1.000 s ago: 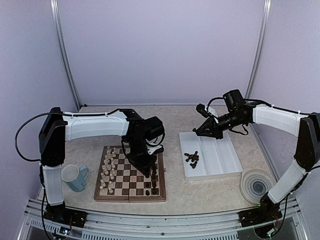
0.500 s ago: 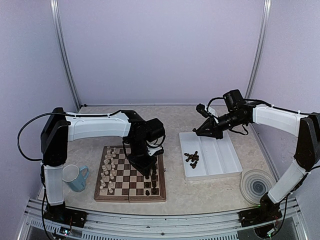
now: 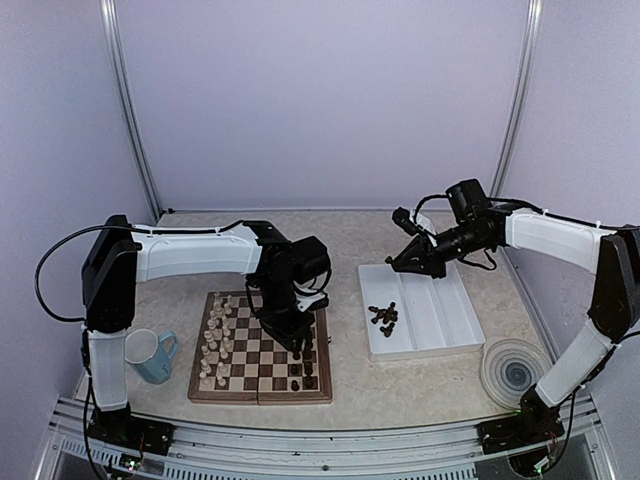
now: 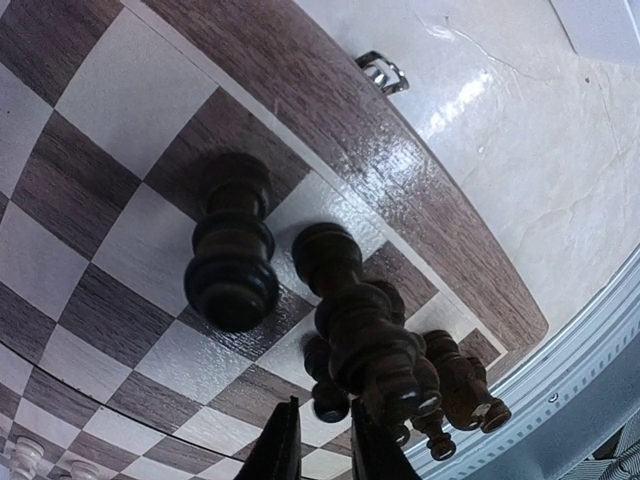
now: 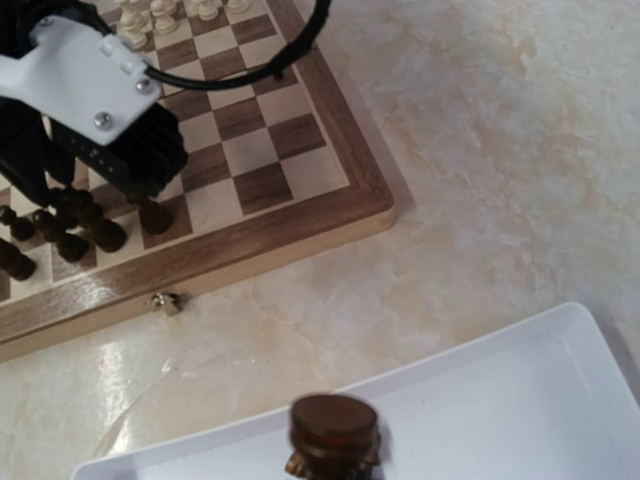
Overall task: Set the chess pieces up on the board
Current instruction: Place the pawn at f7.
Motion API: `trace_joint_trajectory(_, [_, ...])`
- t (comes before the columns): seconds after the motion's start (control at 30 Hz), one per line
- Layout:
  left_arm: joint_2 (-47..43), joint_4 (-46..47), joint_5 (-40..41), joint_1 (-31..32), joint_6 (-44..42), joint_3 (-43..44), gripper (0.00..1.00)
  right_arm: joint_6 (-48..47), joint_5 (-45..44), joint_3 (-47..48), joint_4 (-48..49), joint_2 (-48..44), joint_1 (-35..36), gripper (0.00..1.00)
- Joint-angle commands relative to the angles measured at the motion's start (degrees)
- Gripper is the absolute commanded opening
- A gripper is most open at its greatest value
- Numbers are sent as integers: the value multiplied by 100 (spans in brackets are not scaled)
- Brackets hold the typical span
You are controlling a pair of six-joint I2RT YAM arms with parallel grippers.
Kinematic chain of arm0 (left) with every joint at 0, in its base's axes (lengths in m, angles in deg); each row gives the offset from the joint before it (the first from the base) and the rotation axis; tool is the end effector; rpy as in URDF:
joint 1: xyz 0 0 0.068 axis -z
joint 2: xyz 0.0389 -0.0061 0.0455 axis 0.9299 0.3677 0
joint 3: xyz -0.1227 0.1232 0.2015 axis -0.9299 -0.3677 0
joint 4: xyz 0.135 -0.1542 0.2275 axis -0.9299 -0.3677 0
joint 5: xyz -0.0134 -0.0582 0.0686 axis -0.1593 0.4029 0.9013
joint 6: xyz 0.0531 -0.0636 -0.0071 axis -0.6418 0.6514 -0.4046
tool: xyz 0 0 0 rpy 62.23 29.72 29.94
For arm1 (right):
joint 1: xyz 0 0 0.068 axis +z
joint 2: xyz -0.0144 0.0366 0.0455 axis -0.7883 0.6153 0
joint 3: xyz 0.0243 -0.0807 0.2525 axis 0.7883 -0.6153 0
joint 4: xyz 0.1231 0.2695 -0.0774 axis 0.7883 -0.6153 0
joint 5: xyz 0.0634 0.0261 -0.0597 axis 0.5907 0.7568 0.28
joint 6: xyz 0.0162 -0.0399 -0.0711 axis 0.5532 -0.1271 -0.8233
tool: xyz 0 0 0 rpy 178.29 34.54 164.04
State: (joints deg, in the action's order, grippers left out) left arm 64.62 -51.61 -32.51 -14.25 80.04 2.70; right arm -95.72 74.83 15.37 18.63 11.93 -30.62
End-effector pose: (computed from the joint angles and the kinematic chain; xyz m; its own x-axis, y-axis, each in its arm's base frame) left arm 0.2404 -0.3576 0.1358 -0.7510 0.6603 0.0091 0.6450 0.7365 -0.2038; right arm 0.3496 0.1910 0.2115 -0.2547 -0.5192 -0.8158 -0.9531 0.2772 0.1211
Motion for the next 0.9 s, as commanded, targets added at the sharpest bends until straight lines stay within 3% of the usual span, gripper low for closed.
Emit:
trace_joint_trajectory(0.0, [76,69,-14,56,-46,7,23,-24,59,-49,-54,76,-49,8])
trace_joint_trajectory(0.27, [-69,-1,130,68,-36,87,27,0,76,-35,-56,82,-49,8])
trace_joint_trajectory(0.47, [-848,68,363,-122,96,255,34,56,71,35,-77,124,-30,8])
trace_joint_trajectory(0.57, [-1299,892,313,-204,137,287,42,-9,-40,217,-207,159,96,8])
trace_joint_trajectory(0.73, [-1764,2705,-15,-219,349,347,43,-239,-275,851,-688,214,484,8])
trace_joint_trajectory(0.87, [-2057,4518,-358,-393,1120,-128,48,-408,-666,1301,-1030,219,823,8])
